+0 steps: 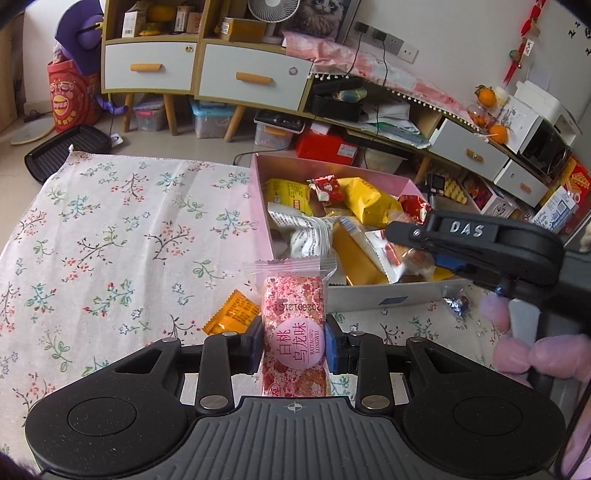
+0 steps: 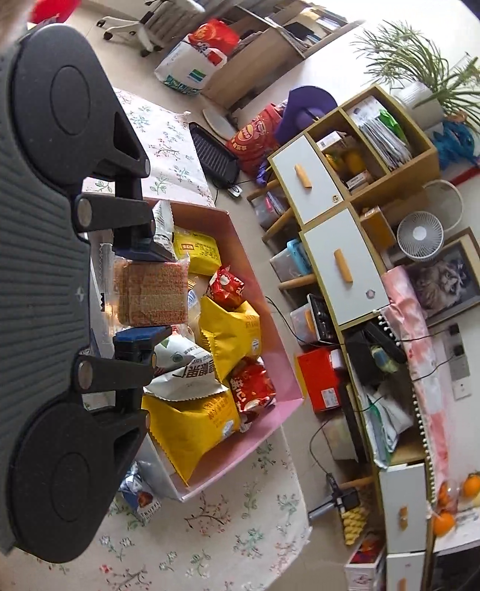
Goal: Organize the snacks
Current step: 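Carry the pink bag and wafer biscuit into the pink box and open both tools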
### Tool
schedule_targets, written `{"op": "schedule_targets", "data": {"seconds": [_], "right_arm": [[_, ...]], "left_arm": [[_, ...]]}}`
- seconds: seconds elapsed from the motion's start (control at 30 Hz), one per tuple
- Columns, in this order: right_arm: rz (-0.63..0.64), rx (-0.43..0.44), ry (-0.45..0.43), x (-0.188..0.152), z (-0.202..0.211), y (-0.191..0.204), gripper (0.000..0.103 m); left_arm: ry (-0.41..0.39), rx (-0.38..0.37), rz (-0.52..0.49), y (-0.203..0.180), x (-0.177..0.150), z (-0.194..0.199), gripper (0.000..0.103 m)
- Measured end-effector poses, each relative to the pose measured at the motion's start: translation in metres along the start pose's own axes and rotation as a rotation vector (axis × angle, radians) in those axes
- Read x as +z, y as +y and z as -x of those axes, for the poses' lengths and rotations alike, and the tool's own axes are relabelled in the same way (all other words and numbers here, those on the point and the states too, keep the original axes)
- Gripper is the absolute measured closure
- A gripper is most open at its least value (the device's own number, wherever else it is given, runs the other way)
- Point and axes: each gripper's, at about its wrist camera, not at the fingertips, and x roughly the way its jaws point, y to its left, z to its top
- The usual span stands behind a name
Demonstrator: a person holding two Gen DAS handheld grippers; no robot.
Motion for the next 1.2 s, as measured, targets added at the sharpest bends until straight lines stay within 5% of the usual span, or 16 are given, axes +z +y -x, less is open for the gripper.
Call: {"op": "schedule_targets", "data": {"seconds": [0.17,0.3,0.87,1.2], "right_arm": [[0.008,0.020,0.000,-0.003,-0.003,0.003,0.071],[-0.044,0.038,-0.034,0.001,0.007,0.000,0.043],[-0.040,-0.025,-0.053,0.010,0.013,-0.019,0.031],[-0.025,-0.051,-0.054,0.012,0.013,-0.030,0.028]], "left_arm": [[-0.014,0.004,0.028,0.000,0.006,-0.002,0.074],[-0.027,0.008,0.042,0.000,0.015,-0.006,0.074],[-0.077,-0.039,0.070,-0.016,0.088,-0.064,0.073],[-0.107,-0.022,0.020,-0.032,0.101,-0.089,0.070]]}}
